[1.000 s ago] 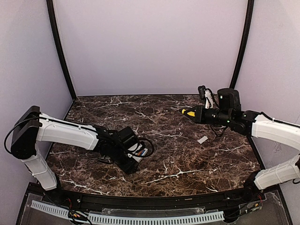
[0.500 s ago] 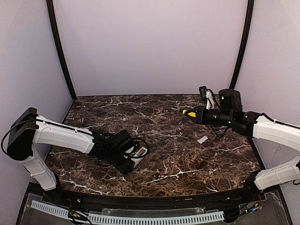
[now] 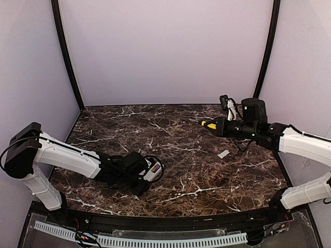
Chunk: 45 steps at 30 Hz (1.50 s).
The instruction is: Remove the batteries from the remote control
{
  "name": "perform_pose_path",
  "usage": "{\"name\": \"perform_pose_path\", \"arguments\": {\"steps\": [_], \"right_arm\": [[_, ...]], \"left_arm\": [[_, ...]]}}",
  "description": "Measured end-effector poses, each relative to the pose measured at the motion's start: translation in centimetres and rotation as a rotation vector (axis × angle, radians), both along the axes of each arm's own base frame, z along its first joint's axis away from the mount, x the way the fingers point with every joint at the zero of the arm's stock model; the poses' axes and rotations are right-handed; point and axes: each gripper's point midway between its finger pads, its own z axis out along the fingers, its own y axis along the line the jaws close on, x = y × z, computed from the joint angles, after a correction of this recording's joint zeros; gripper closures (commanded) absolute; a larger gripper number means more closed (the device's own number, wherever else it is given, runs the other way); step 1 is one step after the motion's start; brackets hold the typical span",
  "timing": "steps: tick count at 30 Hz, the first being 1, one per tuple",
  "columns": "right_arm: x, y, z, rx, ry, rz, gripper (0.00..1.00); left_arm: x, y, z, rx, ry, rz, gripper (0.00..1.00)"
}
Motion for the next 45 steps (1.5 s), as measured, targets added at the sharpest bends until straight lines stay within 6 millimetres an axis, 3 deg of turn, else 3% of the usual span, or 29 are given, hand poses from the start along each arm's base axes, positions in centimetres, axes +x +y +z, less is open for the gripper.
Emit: {"name": "perform_pose_path", "arguments": {"steps": [6,12,32,36,45], "right_arm": [[0.0,0.0,0.0,0.000,0.001,0.000,1.00],[-0.1,-0.1,-0.2,-0.002,0.005,0.000,1.00],[-0.4,-0.3,-0.2,0.014,0.021,-0.012,1.00],[-0.4,-0.5,-0.5,0.003,0.032,-0.017,1.00],[-0.5,-0.9,-1.3,-0.024,0.055,-0.036,1.00]], "left_arm": [[0.2,-0.5,0.1,-0.027,-0.034,0.000,0.49],[0.6,-0.5,0.1,-0.030,-0.056,0.016,0.64],[1.5,0.1,0.5,0.030,-0.160,0.004,0.89],[2.4,0.1,1.2,0.047,-0.216,-0.001,0.99],[5.0,-0.5,3.7,0.043,-0.382,0.030,1.00]]}}
